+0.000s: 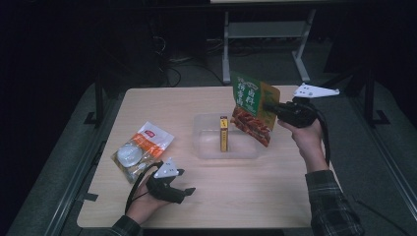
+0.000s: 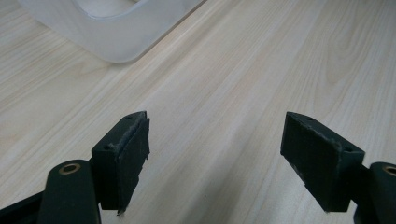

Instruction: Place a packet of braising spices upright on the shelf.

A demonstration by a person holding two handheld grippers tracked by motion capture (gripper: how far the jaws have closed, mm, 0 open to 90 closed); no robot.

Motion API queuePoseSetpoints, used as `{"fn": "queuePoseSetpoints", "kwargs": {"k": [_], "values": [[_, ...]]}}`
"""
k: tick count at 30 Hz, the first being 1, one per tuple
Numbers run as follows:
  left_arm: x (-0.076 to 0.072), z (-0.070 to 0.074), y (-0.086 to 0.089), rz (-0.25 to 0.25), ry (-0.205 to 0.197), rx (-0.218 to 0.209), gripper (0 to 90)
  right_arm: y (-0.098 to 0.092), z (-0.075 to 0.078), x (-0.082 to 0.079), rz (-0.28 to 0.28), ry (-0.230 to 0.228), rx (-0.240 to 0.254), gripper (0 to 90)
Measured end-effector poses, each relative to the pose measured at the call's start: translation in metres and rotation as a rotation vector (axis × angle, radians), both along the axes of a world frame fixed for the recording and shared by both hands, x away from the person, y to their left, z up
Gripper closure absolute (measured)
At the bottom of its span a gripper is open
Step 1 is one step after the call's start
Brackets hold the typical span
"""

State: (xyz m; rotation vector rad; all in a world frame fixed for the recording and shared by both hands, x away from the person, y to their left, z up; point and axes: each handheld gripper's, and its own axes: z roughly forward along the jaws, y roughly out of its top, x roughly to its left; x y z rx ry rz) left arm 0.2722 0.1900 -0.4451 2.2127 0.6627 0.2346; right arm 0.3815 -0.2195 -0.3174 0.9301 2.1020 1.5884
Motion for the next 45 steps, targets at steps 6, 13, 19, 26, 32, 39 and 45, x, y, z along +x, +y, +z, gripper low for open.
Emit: {"fn": "queuePoseSetpoints", "kwargs": {"k": [6,13,19,26,32,39,45], "values": [[-0.001,0.000,0.001,0.004,-0.006,-0.002,23.1,0.007,-0.005,0.009,-0.007,-0.004,-0.012,90.0],[-0.005,-0.001,0.005,0.014,-0.003,0.007,23.0,0.010,-0.012,0.017,-0.014,0.005,-0.024,89.9],[-0.009,-0.001,0.009,0.032,-0.003,0.006,23.0,0.013,-0.015,0.022,-0.010,-0.001,-0.028,89.9],[-0.011,-0.002,0.011,0.039,-0.001,0.007,23.0,0.013,-0.015,0.026,-0.023,-0.002,-0.028,89.9],[-0.011,-0.002,0.012,0.041,-0.002,0.008,23.0,0.020,-0.005,0.025,-0.032,-0.040,-0.038,89.9],[-0.011,-0.001,0.012,0.046,0.001,0.005,23.0,0.029,-0.012,0.027,-0.023,-0.032,-0.054,89.9],[-0.011,-0.001,0.012,0.040,-0.002,0.008,23.0,0.033,-0.025,0.027,-0.009,-0.002,-0.080,89.9]]}}
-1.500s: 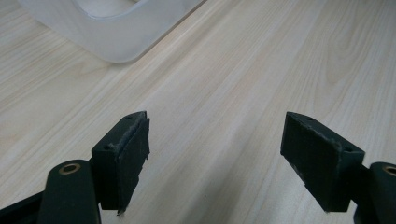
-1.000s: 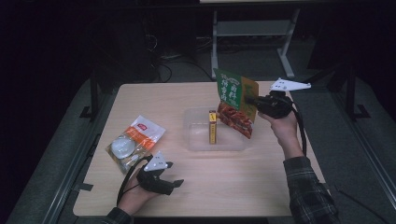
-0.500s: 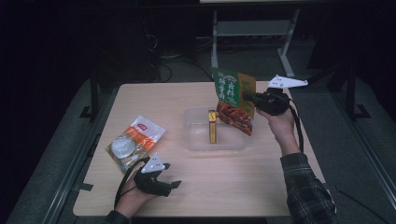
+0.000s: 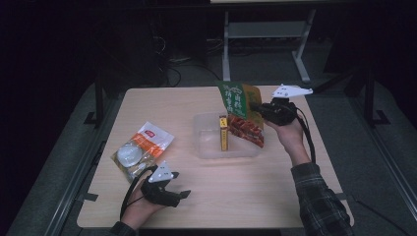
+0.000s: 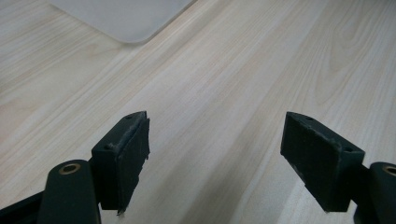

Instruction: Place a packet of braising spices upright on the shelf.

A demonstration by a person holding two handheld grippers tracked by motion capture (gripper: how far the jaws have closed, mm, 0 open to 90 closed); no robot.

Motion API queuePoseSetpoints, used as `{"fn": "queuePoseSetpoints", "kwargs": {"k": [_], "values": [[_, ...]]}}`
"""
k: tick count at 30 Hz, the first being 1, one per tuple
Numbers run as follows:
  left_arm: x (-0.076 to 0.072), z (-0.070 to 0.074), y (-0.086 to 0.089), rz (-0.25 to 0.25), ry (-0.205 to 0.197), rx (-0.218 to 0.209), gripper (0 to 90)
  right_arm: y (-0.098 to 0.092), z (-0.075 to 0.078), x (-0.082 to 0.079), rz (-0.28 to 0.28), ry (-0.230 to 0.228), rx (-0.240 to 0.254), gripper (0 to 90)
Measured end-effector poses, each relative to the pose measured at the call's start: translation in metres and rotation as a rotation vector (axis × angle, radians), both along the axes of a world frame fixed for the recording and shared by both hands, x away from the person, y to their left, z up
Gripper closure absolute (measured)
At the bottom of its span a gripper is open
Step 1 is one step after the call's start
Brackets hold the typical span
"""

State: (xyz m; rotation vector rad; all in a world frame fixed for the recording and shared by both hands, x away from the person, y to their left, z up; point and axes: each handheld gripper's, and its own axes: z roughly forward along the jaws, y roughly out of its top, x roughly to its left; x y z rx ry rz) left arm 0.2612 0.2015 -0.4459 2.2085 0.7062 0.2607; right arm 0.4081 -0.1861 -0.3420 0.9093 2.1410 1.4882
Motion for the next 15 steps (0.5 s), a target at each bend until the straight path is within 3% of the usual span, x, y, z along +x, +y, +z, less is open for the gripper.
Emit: {"fn": "queuePoseSetpoints", "kwargs": {"k": [15], "values": [[0.000,0.001,-0.002,-0.009,-0.006,0.002,23.0,0.004,-0.014,-0.009,0.032,0.025,-0.028,89.8]]}}
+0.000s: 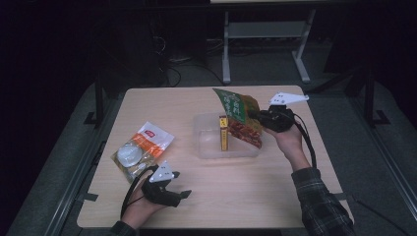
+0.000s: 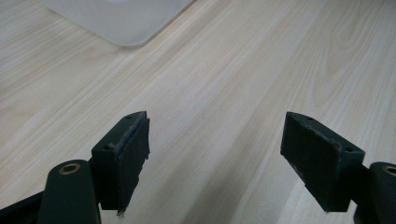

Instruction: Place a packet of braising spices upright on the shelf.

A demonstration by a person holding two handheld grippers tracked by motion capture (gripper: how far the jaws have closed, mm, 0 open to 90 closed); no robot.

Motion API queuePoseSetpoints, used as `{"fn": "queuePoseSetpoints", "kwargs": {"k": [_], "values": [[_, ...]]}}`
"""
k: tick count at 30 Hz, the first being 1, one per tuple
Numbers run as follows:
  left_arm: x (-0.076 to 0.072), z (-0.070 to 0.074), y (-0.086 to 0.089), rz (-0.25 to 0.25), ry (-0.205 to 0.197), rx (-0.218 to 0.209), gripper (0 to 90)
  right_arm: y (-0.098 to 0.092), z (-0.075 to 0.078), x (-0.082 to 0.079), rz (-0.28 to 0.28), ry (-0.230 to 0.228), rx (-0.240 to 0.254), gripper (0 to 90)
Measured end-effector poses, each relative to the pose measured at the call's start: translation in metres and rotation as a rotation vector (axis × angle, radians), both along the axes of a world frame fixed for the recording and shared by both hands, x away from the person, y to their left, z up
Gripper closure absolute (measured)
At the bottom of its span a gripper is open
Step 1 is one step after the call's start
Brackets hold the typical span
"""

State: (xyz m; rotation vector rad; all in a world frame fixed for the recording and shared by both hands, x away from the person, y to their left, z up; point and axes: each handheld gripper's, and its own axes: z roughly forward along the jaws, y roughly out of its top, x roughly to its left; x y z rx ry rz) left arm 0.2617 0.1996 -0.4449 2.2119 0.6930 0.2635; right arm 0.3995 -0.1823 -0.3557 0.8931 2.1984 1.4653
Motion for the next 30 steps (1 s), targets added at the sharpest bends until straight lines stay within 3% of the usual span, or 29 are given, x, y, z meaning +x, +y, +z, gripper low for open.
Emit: {"fn": "queuePoseSetpoints", "kwargs": {"k": [12,18,22,26,30], "values": [[0.000,-0.001,-0.001,-0.009,0.013,0.015,23.0,-0.012,-0.011,-0.012,-0.007,0.032,-0.015,89.6],[0.001,-0.003,-0.003,-0.025,0.020,0.021,23.0,-0.019,-0.015,-0.015,-0.007,0.046,0.020,88.7],[0.001,-0.004,-0.003,-0.027,0.037,0.020,23.0,-0.021,-0.015,-0.013,-0.005,0.058,0.040,75.0],[0.002,-0.004,-0.002,-0.021,0.047,0.009,22.9,-0.022,-0.014,-0.015,-0.025,0.052,0.024,50.6],[0.002,-0.004,-0.002,-0.022,0.046,0.005,22.8,-0.025,-0.015,-0.019,-0.022,0.084,0.007,40.6]]}}
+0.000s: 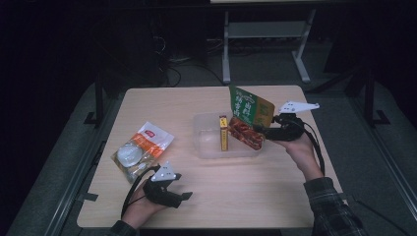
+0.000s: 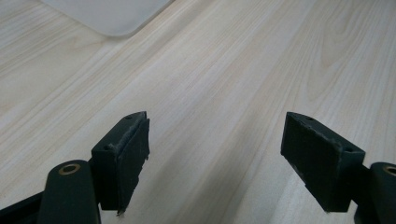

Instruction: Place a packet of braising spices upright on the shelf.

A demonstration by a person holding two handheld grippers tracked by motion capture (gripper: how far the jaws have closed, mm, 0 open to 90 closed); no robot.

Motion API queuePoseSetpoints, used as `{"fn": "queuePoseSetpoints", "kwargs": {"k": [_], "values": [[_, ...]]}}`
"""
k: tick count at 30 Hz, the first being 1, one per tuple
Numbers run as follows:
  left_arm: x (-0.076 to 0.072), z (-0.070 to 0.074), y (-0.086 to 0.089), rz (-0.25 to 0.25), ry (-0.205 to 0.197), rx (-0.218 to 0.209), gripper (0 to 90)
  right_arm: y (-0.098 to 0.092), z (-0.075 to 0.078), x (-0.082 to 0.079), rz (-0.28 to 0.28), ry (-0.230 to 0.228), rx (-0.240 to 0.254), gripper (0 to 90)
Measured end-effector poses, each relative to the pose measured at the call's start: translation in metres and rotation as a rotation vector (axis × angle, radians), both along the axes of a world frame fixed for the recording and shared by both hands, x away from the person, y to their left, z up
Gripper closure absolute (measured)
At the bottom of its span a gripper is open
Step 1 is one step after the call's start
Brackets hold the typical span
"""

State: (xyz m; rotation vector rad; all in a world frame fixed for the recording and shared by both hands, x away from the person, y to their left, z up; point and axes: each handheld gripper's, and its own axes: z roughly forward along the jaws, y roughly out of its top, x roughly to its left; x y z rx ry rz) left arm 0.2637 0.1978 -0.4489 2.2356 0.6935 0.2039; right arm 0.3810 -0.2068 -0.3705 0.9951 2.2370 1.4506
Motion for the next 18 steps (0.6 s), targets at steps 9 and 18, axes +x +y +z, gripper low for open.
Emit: {"fn": "queuePoseSetpoints", "kwargs": {"k": [9,18], "values": [[0.001,0.000,0.001,0.001,0.000,-0.002,22.8,-0.016,-0.004,-0.020,-0.017,-0.012,-0.030,35.5],[0.001,-0.001,0.001,-0.008,0.000,0.018,22.8,-0.023,-0.020,-0.049,0.014,0.021,-0.067,31.6]]}}
